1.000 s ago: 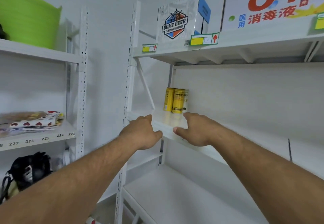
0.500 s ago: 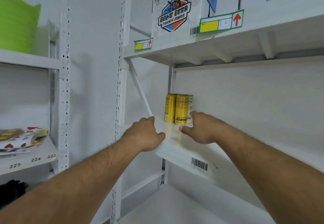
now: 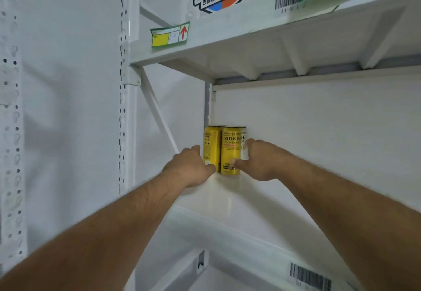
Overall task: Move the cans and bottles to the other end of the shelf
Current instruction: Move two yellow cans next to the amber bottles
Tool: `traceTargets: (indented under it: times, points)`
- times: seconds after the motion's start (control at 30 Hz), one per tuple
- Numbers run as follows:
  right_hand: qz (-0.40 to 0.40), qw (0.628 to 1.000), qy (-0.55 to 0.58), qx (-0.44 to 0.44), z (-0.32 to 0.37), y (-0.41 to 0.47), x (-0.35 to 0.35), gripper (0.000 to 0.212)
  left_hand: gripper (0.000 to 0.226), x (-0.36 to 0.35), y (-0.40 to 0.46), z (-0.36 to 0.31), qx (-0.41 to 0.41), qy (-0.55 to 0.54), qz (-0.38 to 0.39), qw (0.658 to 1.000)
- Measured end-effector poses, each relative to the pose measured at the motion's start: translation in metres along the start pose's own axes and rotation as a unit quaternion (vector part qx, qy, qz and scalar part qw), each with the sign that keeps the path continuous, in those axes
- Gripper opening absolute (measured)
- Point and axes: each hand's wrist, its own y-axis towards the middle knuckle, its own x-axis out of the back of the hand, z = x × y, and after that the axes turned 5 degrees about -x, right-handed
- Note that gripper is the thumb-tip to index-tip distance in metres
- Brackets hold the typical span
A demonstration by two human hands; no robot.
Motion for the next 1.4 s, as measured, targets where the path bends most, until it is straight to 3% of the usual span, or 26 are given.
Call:
traceTargets:
  times: [0.23, 0.47, 0.57, 0.77, 0.93, 1.1, 1.23, 1.4]
  points:
    - [-0.043, 0.989, 0.115, -0.087, 0.023, 0.07, -0.017, 0.035, 0.082, -0.012, 0.091, 0.034, -0.006, -0.104, 0.022, 0.994]
    - [-0.052, 0.945, 0.285, -0.153, 0.033, 0.123, -0.038, 0.022, 0.061, -0.034, 0.148, 0.045, 0.025, -0.255, 0.071, 0.964]
    - [-0.066, 0.924, 0.33, -0.183, 0.036, 0.136, -0.044, 0.024, 0.072, -0.046, 0.162, 0.048, 0.01, -0.291, 0.087, 0.953]
    - [-0.084, 0.903, 0.369, -0.204, 0.035, 0.149, -0.054, 0.028, 0.063, -0.054, 0.176, 0.056, 0.02, -0.349, 0.101, 0.931]
    - [-0.104, 0.9, 0.367, -0.211, 0.03, 0.153, -0.057, 0.032, 0.078, -0.058, 0.178, 0.058, 0.031, -0.34, 0.109, 0.934]
    - [-0.129, 0.9, 0.362, -0.207, 0.03, 0.153, -0.06, 0.024, 0.05, -0.059, 0.176, 0.06, 0.025, -0.364, 0.097, 0.926]
    - [-0.143, 0.893, 0.369, -0.213, 0.032, 0.15, -0.061, 0.027, 0.044, -0.059, 0.175, 0.062, 0.011, -0.37, 0.104, 0.923]
    - [-0.133, 0.896, 0.366, -0.213, 0.033, 0.143, -0.058, 0.03, 0.054, -0.056, 0.172, 0.063, 0.0, -0.374, 0.129, 0.919]
